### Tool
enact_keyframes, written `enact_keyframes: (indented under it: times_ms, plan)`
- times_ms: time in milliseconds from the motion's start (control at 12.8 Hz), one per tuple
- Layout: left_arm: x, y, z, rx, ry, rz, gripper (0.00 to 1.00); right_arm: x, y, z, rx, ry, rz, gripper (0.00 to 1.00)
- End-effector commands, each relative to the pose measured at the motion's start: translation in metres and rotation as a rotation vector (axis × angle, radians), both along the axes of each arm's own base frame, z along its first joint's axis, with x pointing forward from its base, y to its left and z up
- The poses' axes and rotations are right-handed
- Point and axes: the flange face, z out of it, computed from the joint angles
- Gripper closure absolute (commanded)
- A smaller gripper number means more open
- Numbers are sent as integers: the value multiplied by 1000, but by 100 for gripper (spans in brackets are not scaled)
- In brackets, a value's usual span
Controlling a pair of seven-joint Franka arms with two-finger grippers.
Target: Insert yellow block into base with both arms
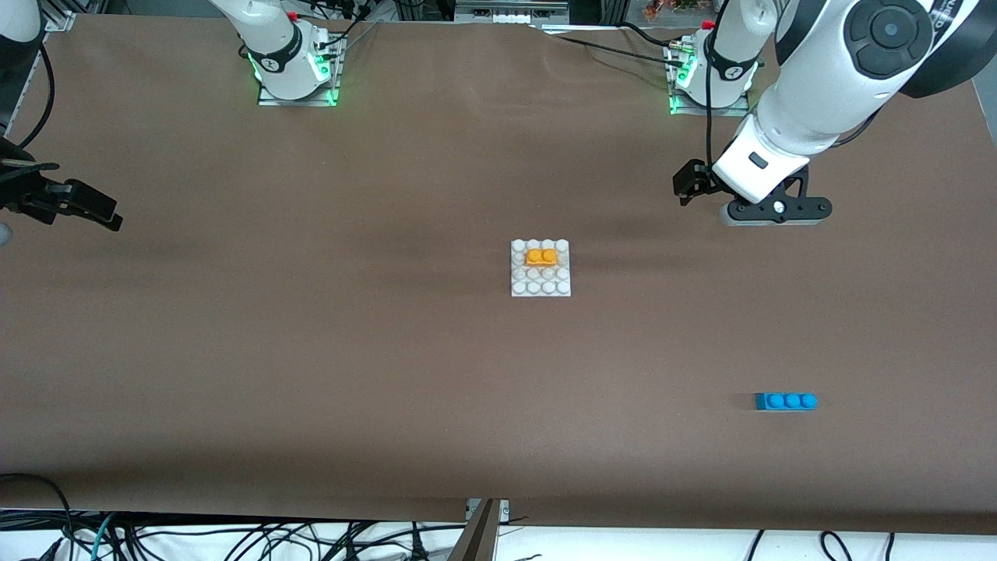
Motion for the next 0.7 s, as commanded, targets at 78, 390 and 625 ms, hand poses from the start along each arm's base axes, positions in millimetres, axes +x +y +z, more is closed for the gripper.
enact_keyframes:
  times_ms: [78, 390, 625]
  plan:
    - [7, 46, 14, 6, 9, -51, 0, -2, 5, 5, 14, -11, -6, 0]
    - [1, 78, 44, -2, -14, -69, 0, -2, 22, 8, 14, -17, 24, 0]
    - [-11, 87, 61, -4, -26, -69, 0, -1, 22, 7, 16, -19, 31, 0]
